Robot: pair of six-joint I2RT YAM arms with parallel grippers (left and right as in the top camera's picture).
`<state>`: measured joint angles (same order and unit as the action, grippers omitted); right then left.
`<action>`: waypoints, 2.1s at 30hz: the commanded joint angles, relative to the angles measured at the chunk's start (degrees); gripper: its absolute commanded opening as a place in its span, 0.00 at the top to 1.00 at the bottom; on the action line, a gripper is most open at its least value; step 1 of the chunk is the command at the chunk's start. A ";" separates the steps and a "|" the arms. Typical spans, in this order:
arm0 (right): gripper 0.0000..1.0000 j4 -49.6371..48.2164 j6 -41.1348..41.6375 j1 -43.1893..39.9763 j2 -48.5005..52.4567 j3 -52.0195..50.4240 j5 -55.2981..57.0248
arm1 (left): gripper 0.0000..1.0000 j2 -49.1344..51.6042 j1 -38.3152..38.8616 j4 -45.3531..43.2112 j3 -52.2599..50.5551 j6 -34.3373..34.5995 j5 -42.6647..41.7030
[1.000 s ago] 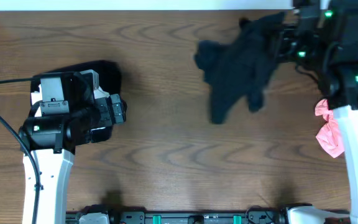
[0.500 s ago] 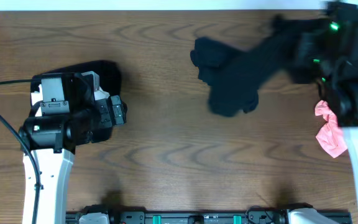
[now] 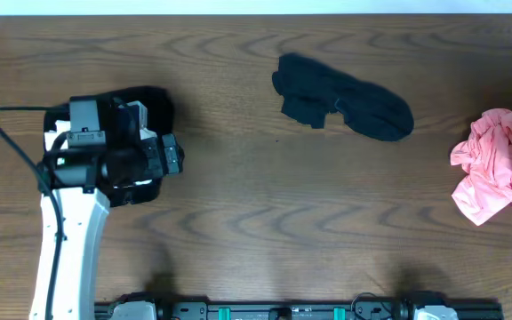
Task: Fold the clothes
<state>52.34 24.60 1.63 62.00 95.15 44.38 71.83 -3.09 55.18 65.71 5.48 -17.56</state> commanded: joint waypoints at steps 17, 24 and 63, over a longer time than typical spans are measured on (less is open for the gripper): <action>0.86 -4.17 -2.91 -22.12 21.79 0.26 -15.43 | 0.02 -3.32 0.28 3.82 0.00 -0.70 0.07; 0.87 -4.87 -3.65 -27.45 22.45 0.24 -19.39 | 0.02 -3.91 0.28 3.91 0.00 -0.70 0.09; 0.24 -0.24 -19.85 -15.37 35.60 -1.70 -52.74 | 0.02 -11.21 0.28 5.03 7.26 -0.55 -10.08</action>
<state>51.55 6.52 -18.37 93.58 94.65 -19.35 62.46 -3.07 60.03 71.29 5.52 -26.68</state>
